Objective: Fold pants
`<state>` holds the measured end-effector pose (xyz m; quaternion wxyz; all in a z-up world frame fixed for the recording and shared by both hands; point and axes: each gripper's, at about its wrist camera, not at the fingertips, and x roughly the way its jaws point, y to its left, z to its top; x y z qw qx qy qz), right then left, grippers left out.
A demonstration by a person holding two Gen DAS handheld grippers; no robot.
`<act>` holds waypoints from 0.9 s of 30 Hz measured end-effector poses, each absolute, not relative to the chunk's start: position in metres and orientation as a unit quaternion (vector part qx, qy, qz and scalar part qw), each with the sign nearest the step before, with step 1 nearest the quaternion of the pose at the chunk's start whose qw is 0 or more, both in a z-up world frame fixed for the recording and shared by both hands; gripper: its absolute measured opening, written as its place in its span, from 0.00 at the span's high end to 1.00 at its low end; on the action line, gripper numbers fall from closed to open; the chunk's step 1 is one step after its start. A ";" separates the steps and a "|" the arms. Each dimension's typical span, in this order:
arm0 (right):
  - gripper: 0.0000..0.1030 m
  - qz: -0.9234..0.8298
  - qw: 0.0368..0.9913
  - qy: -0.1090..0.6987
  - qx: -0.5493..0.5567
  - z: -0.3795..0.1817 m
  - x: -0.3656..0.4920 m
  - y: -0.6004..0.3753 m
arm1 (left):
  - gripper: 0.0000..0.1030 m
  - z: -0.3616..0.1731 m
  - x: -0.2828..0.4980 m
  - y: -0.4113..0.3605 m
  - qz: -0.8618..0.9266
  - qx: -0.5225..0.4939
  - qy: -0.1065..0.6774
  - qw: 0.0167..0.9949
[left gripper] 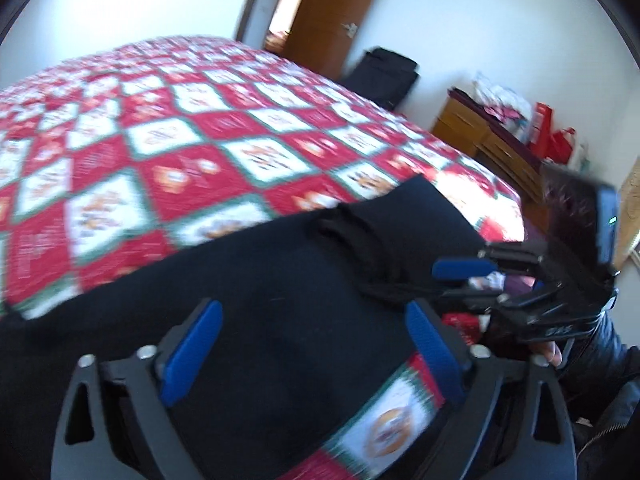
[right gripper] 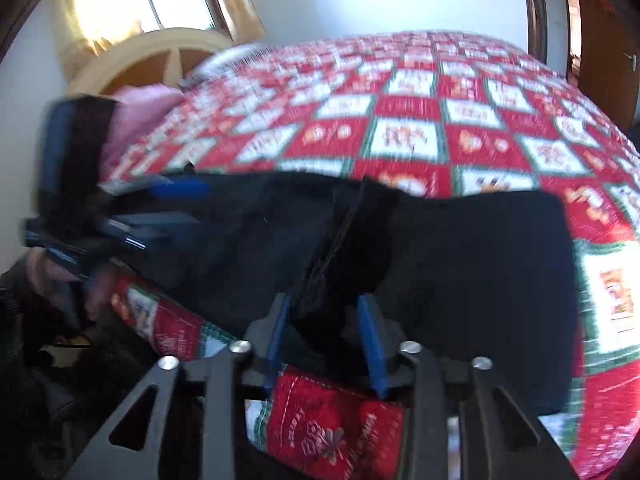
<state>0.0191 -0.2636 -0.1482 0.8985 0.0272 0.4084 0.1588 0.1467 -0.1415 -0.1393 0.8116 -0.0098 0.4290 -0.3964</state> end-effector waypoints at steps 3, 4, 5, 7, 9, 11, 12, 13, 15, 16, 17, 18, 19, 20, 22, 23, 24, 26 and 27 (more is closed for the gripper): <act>0.61 0.140 0.911 0.385 0.048 -0.143 0.011 -0.292 | 0.21 -0.144 0.150 -0.164 -0.411 -0.010 0.441 0.798; 0.61 0.126 0.915 0.378 0.065 -0.144 0.010 -0.304 | 0.24 -0.146 0.152 -0.173 -0.415 -0.013 0.450 0.790; 0.61 0.113 0.917 0.373 0.090 -0.146 0.010 -0.317 | 0.29 -0.148 0.153 -0.181 -0.420 -0.017 0.457 0.784; 0.61 0.105 0.917 0.355 0.150 -0.149 0.009 -0.340 | 0.32 -0.151 0.156 -0.195 -0.424 -0.024 0.468 0.774; 0.61 0.105 0.914 0.342 0.194 -0.152 0.010 -0.352 | 0.35 -0.152 0.158 -0.203 -0.419 -0.022 0.472 0.775; 0.61 0.098 0.918 0.327 0.201 -0.152 0.007 -0.354 | 0.35 -0.153 0.159 -0.205 -0.416 -0.029 0.473 0.776; 0.61 0.093 0.921 0.322 0.199 -0.151 0.008 -0.352 | 0.35 -0.153 0.159 -0.206 -0.415 -0.035 0.473 0.776; 0.60 0.086 0.924 0.315 0.197 -0.150 0.007 -0.352 | 0.35 -0.153 0.159 -0.207 -0.418 -0.041 0.472 0.775; 0.56 0.079 0.927 0.305 0.201 -0.148 0.005 -0.352 | 0.53 -0.152 0.158 -0.210 -0.417 -0.039 0.468 0.779; 0.55 0.077 0.929 0.300 0.205 -0.148 0.004 -0.353 | 0.61 -0.152 0.156 -0.212 -0.414 -0.032 0.466 0.781; 0.55 0.074 0.929 0.296 0.209 -0.148 0.004 -0.355 | 0.70 -0.152 0.156 -0.213 -0.409 -0.027 0.466 0.784; 0.55 0.071 0.929 0.296 0.213 -0.149 0.003 -0.356 | 0.79 -0.152 0.156 -0.213 -0.402 -0.024 0.464 0.789; 0.55 0.070 0.928 0.297 0.217 -0.149 0.002 -0.358 | 0.85 -0.152 0.155 -0.212 -0.398 -0.024 0.463 0.792; 0.55 0.069 0.927 0.296 0.221 -0.149 0.002 -0.359 | 0.87 -0.153 0.156 -0.212 -0.400 -0.029 0.464 0.790; 0.54 0.067 0.927 0.292 0.224 -0.149 0.002 -0.360 | 0.88 -0.152 0.155 -0.209 -0.394 -0.030 0.460 0.795; 0.54 0.067 0.928 0.292 0.223 -0.149 0.001 -0.360 | 0.89 -0.151 0.155 -0.209 -0.392 -0.029 0.457 0.798; 0.54 0.067 0.928 0.291 0.221 -0.149 0.001 -0.359 | 0.89 -0.149 0.155 -0.207 -0.393 -0.032 0.454 0.799; 0.54 0.068 0.931 0.290 0.214 -0.148 0.000 -0.357 | 0.89 -0.144 0.153 -0.202 -0.392 -0.038 0.448 0.803; 0.54 0.068 0.932 0.288 0.210 -0.148 0.000 -0.356 | 0.89 -0.141 0.153 -0.200 -0.394 -0.043 0.444 0.804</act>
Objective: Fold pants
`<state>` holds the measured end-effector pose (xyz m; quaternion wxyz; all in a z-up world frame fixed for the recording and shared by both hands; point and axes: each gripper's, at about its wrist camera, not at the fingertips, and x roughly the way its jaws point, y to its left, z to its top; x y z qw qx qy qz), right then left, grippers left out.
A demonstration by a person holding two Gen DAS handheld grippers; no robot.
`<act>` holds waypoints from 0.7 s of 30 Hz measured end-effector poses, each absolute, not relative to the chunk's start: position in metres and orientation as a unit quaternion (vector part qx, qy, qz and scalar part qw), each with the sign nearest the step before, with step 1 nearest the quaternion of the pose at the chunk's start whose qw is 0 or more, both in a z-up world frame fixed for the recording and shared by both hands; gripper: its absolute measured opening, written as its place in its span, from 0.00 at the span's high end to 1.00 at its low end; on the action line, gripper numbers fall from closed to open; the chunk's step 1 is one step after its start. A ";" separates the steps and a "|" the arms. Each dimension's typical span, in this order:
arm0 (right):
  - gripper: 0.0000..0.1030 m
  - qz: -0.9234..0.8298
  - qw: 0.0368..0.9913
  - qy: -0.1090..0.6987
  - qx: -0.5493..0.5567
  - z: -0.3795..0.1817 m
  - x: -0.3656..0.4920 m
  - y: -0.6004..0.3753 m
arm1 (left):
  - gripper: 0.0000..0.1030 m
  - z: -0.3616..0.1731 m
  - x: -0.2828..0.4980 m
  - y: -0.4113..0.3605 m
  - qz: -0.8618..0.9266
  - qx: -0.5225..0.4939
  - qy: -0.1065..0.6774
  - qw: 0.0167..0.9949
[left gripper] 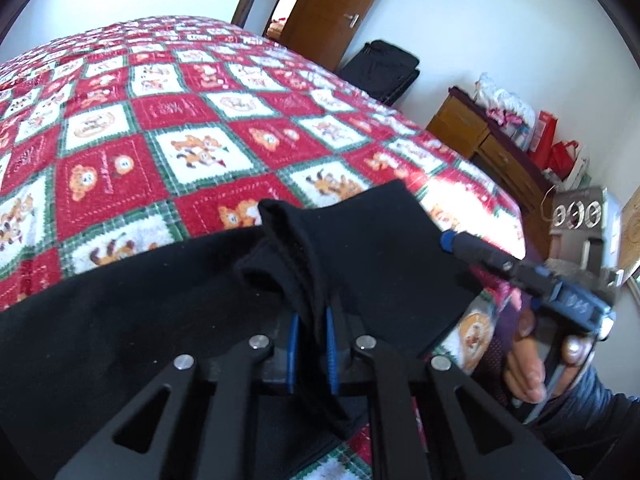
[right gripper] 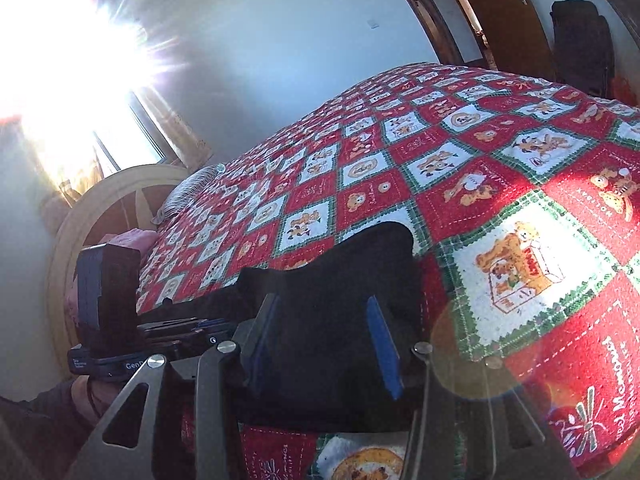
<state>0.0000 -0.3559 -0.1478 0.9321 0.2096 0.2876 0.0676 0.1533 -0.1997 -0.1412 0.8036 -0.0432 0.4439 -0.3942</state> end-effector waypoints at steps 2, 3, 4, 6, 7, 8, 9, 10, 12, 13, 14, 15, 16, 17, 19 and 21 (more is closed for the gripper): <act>0.54 0.072 0.935 0.280 0.206 -0.146 -0.002 -0.354 | 0.89 -0.133 0.152 -0.193 -0.394 -0.053 0.434 0.809; 0.54 0.074 0.936 0.275 0.206 -0.146 -0.003 -0.354 | 0.89 -0.128 0.152 -0.188 -0.396 -0.058 0.429 0.810; 0.54 0.074 0.937 0.271 0.207 -0.145 -0.004 -0.355 | 0.89 -0.126 0.152 -0.186 -0.395 -0.060 0.427 0.811; 0.54 0.071 0.938 0.265 0.209 -0.144 -0.006 -0.356 | 0.89 -0.122 0.153 -0.179 -0.392 -0.065 0.426 0.813; 0.54 0.071 0.939 0.263 0.212 -0.144 -0.006 -0.358 | 0.89 -0.120 0.154 -0.176 -0.390 -0.069 0.426 0.813; 0.54 0.070 0.939 0.260 0.216 -0.144 -0.007 -0.359 | 0.89 -0.119 0.155 -0.172 -0.384 -0.070 0.428 0.815; 0.54 0.068 0.938 0.260 0.219 -0.144 -0.006 -0.361 | 0.89 -0.119 0.156 -0.170 -0.380 -0.070 0.429 0.816; 0.53 0.067 0.937 0.263 0.222 -0.145 -0.006 -0.362 | 0.89 -0.118 0.156 -0.166 -0.376 -0.069 0.429 0.818; 0.53 0.066 0.935 0.264 0.226 -0.146 -0.005 -0.364 | 0.89 -0.118 0.157 -0.160 -0.367 -0.068 0.434 0.820; 0.53 0.066 0.936 0.264 0.226 -0.146 -0.005 -0.364 | 0.89 -0.118 0.158 -0.156 -0.362 -0.069 0.436 0.821; 0.53 0.065 0.935 0.264 0.225 -0.147 -0.004 -0.364 | 0.89 -0.118 0.158 -0.152 -0.360 -0.074 0.438 0.820; 0.52 0.065 0.935 0.265 0.225 -0.147 -0.004 -0.363 | 0.89 -0.119 0.158 -0.150 -0.358 -0.075 0.440 0.820; 0.52 0.065 0.935 0.266 0.224 -0.147 -0.004 -0.363 | 0.89 -0.120 0.157 -0.146 -0.354 -0.076 0.442 0.820; 0.52 0.064 0.935 0.267 0.222 -0.147 -0.003 -0.362 | 0.89 -0.121 0.157 -0.143 -0.354 -0.080 0.444 0.819; 0.52 0.065 0.936 0.268 0.220 -0.147 -0.004 -0.361 | 0.89 -0.123 0.156 -0.136 -0.348 -0.085 0.446 0.820; 0.52 0.065 0.936 0.270 0.215 -0.147 -0.003 -0.359 | 0.89 -0.126 0.155 -0.130 -0.342 -0.092 0.449 0.820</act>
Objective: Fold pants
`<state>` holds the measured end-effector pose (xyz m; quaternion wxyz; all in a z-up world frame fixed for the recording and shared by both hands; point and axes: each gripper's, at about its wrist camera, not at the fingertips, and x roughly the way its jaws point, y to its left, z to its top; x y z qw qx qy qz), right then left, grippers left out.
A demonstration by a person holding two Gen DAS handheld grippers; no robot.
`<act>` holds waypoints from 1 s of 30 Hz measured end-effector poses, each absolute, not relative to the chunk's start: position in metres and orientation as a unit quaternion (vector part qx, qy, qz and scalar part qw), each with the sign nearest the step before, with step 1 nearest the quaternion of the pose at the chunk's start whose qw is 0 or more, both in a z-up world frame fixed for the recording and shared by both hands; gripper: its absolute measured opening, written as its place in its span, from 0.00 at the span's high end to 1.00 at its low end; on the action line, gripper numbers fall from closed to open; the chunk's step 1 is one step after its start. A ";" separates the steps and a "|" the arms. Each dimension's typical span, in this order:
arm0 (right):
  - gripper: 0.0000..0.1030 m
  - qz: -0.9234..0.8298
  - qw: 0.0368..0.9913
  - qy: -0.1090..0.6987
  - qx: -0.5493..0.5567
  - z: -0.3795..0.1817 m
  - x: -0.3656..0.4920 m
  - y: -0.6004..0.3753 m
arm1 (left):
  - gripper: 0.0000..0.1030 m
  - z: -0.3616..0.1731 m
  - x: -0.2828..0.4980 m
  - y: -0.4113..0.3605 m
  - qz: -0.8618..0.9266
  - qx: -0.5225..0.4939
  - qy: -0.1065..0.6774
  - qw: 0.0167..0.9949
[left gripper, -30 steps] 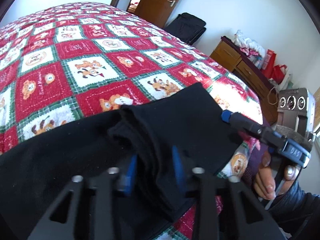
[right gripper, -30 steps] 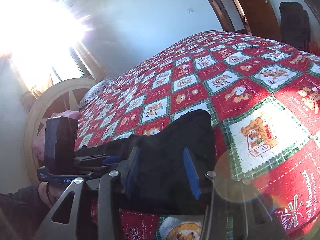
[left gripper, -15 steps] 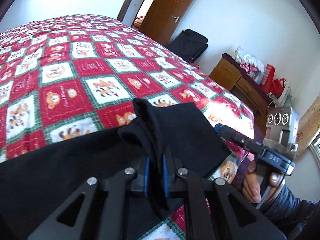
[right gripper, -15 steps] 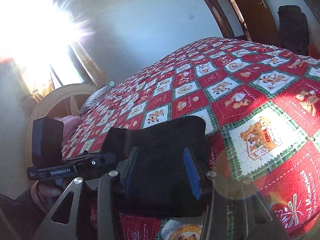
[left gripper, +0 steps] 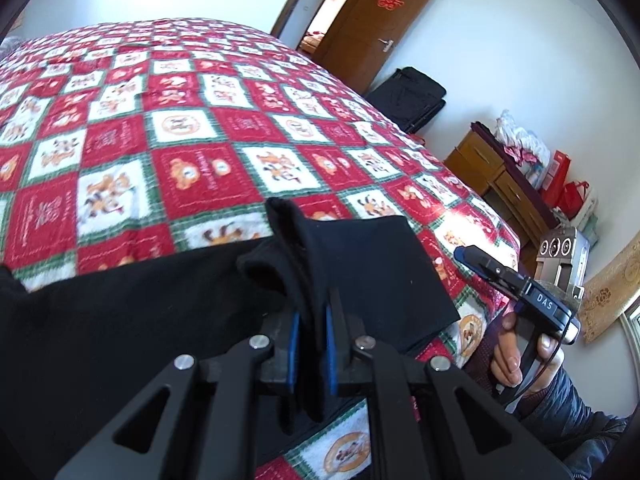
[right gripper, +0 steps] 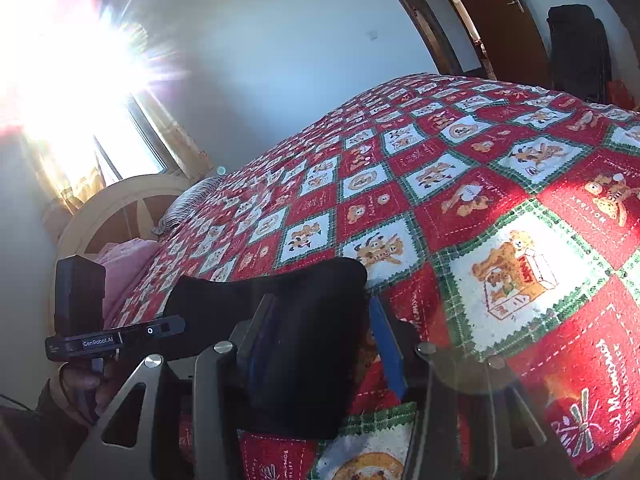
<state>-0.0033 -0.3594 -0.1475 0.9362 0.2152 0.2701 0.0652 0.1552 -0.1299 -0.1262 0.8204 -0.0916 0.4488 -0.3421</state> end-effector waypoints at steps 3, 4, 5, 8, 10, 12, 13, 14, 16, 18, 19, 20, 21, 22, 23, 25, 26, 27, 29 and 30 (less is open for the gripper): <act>0.52 0.063 0.937 0.274 0.207 -0.148 -0.002 -0.356 | 0.89 -0.133 0.156 -0.123 -0.332 -0.098 0.456 0.820; 0.52 0.063 0.937 0.275 0.205 -0.148 -0.002 -0.356 | 0.89 -0.137 0.157 -0.122 -0.329 -0.098 0.459 0.820; 0.52 0.062 0.938 0.276 0.202 -0.148 -0.002 -0.355 | 0.89 -0.139 0.157 -0.120 -0.325 -0.099 0.462 0.819; 0.52 0.061 0.939 0.277 0.194 -0.147 -0.002 -0.352 | 0.89 -0.144 0.159 -0.115 -0.319 -0.106 0.465 0.819; 0.52 0.061 0.940 0.278 0.189 -0.147 -0.002 -0.351 | 0.89 -0.146 0.160 -0.113 -0.311 -0.101 0.464 0.823; 0.52 0.061 0.940 0.279 0.184 -0.147 -0.001 -0.349 | 0.89 -0.149 0.160 -0.111 -0.307 -0.098 0.464 0.825; 0.52 0.062 0.941 0.279 0.182 -0.147 -0.001 -0.348 | 0.89 -0.151 0.161 -0.111 -0.306 -0.098 0.466 0.825; 0.52 0.063 0.941 0.279 0.179 -0.147 -0.001 -0.347 | 0.89 -0.153 0.163 -0.111 -0.304 -0.097 0.467 0.825; 0.52 0.066 0.942 0.279 0.172 -0.147 -0.002 -0.344 | 0.89 -0.156 0.162 -0.112 -0.298 -0.084 0.466 0.829; 0.52 0.070 0.944 0.279 0.162 -0.146 -0.003 -0.340 | 0.89 -0.157 0.160 -0.112 -0.295 -0.077 0.463 0.832; 0.52 0.072 0.945 0.279 0.157 -0.146 -0.002 -0.338 | 0.89 -0.157 0.160 -0.112 -0.294 -0.077 0.463 0.833; 0.52 0.078 0.945 0.280 0.148 -0.146 -0.003 -0.334 | 0.89 -0.157 0.160 -0.112 -0.291 -0.073 0.462 0.835; 0.52 0.082 0.946 0.280 0.142 -0.145 -0.003 -0.330 | 0.89 -0.158 0.159 -0.113 -0.288 -0.066 0.460 0.837; 0.52 0.087 0.947 0.279 0.133 -0.145 -0.004 -0.326 | 0.89 -0.158 0.158 -0.113 -0.287 -0.063 0.459 0.838; 0.52 0.096 0.948 0.277 0.123 -0.144 -0.005 -0.321 | 0.89 -0.159 0.158 -0.113 -0.287 -0.063 0.459 0.839; 0.52 0.121 0.948 0.275 0.105 -0.143 -0.008 -0.308 | 0.89 -0.160 0.158 -0.112 -0.286 -0.064 0.459 0.839; 0.52 0.134 0.946 0.281 0.091 -0.144 -0.007 -0.300 | 0.89 -0.160 0.157 -0.112 -0.286 -0.064 0.458 0.839; 0.51 0.140 0.944 0.288 0.078 -0.146 -0.007 -0.293 | 0.89 -0.160 0.158 -0.111 -0.286 -0.065 0.457 0.839; 0.51 0.147 0.940 0.304 0.052 -0.150 -0.004 -0.280 | 0.89 -0.160 0.157 -0.110 -0.285 -0.067 0.457 0.839; 0.51 0.149 0.938 0.309 0.047 -0.152 -0.004 -0.277 | 0.89 -0.160 0.157 -0.109 -0.285 -0.068 0.458 0.839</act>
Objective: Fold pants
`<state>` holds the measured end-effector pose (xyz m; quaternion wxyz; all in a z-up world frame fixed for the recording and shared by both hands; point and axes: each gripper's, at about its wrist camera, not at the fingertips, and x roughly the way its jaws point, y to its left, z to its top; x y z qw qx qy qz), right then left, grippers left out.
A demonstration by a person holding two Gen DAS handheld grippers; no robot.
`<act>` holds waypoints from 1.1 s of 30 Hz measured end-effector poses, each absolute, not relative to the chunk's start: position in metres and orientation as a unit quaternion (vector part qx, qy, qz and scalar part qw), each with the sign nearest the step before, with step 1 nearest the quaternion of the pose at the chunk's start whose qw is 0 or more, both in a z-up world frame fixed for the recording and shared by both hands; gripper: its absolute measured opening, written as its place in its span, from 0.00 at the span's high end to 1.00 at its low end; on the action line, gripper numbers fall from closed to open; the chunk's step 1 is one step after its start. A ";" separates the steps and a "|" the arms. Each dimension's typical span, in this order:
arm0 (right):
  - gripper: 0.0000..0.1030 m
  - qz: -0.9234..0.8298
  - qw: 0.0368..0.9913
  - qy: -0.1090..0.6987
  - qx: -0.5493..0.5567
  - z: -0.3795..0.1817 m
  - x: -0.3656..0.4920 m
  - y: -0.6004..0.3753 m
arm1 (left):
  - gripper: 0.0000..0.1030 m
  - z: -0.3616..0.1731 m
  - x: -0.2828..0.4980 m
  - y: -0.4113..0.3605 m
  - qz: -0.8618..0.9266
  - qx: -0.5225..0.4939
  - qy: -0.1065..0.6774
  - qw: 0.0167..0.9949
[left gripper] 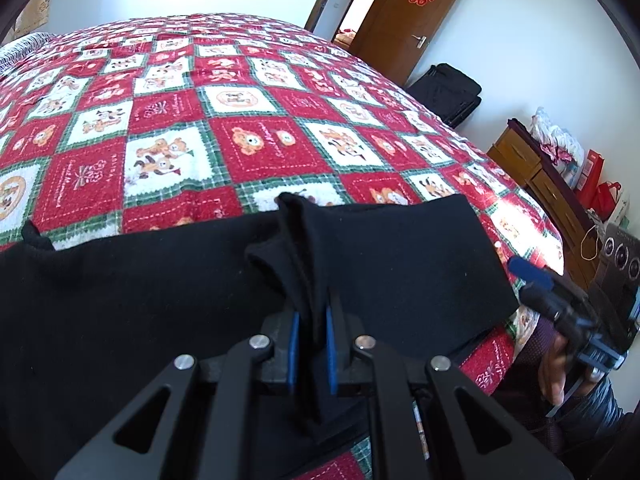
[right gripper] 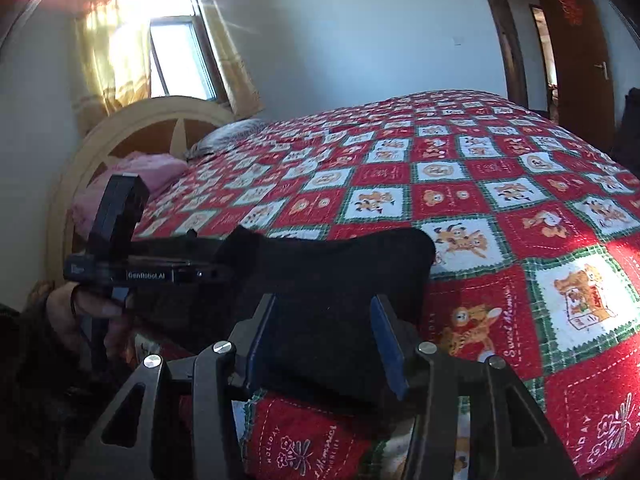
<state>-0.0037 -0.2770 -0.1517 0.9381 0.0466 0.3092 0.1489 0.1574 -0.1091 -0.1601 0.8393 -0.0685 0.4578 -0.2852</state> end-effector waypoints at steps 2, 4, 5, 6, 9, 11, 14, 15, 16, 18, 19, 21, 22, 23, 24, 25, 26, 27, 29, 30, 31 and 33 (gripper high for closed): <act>0.51 0.155 0.934 0.319 0.041 -0.156 -0.003 -0.272 | 0.89 -0.161 0.157 -0.108 -0.283 -0.068 0.458 0.840; 0.51 0.157 0.928 0.336 0.033 -0.161 0.001 -0.269 | 0.89 -0.161 0.157 -0.107 -0.282 -0.070 0.459 0.840; 0.51 0.155 0.925 0.347 0.028 -0.165 0.004 -0.267 | 0.89 -0.162 0.157 -0.107 -0.281 -0.069 0.459 0.840; 0.51 0.153 0.918 0.364 0.024 -0.170 0.008 -0.265 | 0.89 -0.162 0.157 -0.107 -0.280 -0.066 0.459 0.841; 0.50 0.136 0.905 0.402 -0.008 -0.184 0.018 -0.254 | 0.87 -0.166 0.158 -0.107 -0.278 -0.064 0.462 0.839; 0.42 0.137 0.906 0.399 -0.032 -0.187 0.016 -0.244 | 0.84 -0.167 0.158 -0.106 -0.276 -0.066 0.462 0.840; 0.36 0.136 0.907 0.396 -0.055 -0.187 0.014 -0.237 | 0.81 -0.168 0.159 -0.103 -0.276 -0.075 0.462 0.839; 0.36 0.135 0.907 0.395 -0.058 -0.187 0.014 -0.236 | 0.80 -0.168 0.159 -0.102 -0.277 -0.076 0.462 0.839; 0.36 0.136 0.908 0.392 -0.057 -0.186 0.013 -0.237 | 0.79 -0.168 0.158 -0.102 -0.278 -0.075 0.462 0.839; 0.36 0.144 0.913 0.380 -0.045 -0.178 0.009 -0.240 | 0.77 -0.167 0.157 -0.101 -0.280 -0.074 0.463 0.838; 0.36 0.148 0.915 0.374 -0.037 -0.173 0.009 -0.242 | 0.76 -0.166 0.156 -0.099 -0.281 -0.075 0.463 0.837; 0.36 0.153 0.922 0.356 -0.012 -0.160 0.009 -0.247 | 0.66 -0.163 0.154 -0.095 -0.278 -0.075 0.458 0.841; 0.36 0.155 0.924 0.349 -0.002 -0.156 0.011 -0.249 | 0.62 -0.162 0.154 -0.093 -0.274 -0.073 0.454 0.845; 0.36 0.149 0.928 0.342 0.005 -0.150 0.016 -0.252 | 0.58 -0.161 0.154 -0.093 -0.272 -0.070 0.452 0.847; 0.36 0.139 0.932 0.336 0.005 -0.146 0.020 -0.253 | 0.58 -0.161 0.154 -0.093 -0.273 -0.068 0.452 0.847; 0.36 0.127 0.936 0.330 0.008 -0.143 0.025 -0.255 | 0.58 -0.162 0.155 -0.094 -0.273 -0.066 0.453 0.846; 0.36 0.116 0.939 0.325 0.017 -0.140 0.031 -0.259 | 0.58 -0.163 0.155 -0.096 -0.275 -0.064 0.452 0.846; 0.36 0.106 0.939 0.325 0.033 -0.140 0.038 -0.264 | 0.59 -0.163 0.154 -0.098 -0.280 -0.063 0.452 0.845; 0.36 0.101 0.935 0.331 0.073 -0.142 0.049 -0.273 | 0.59 -0.162 0.153 -0.099 -0.285 -0.063 0.452 0.843; 0.36 0.104 0.933 0.334 0.083 -0.144 0.051 -0.274 | 0.59 -0.161 0.154 -0.097 -0.282 -0.065 0.451 0.844; 0.36 0.109 0.930 0.340 0.087 -0.147 0.054 -0.273 | 0.59 -0.159 0.154 -0.092 -0.276 -0.066 0.449 0.848; 0.36 0.097 0.922 0.366 0.083 -0.159 0.062 -0.271 | 0.57 -0.155 0.156 -0.079 -0.264 -0.072 0.445 0.853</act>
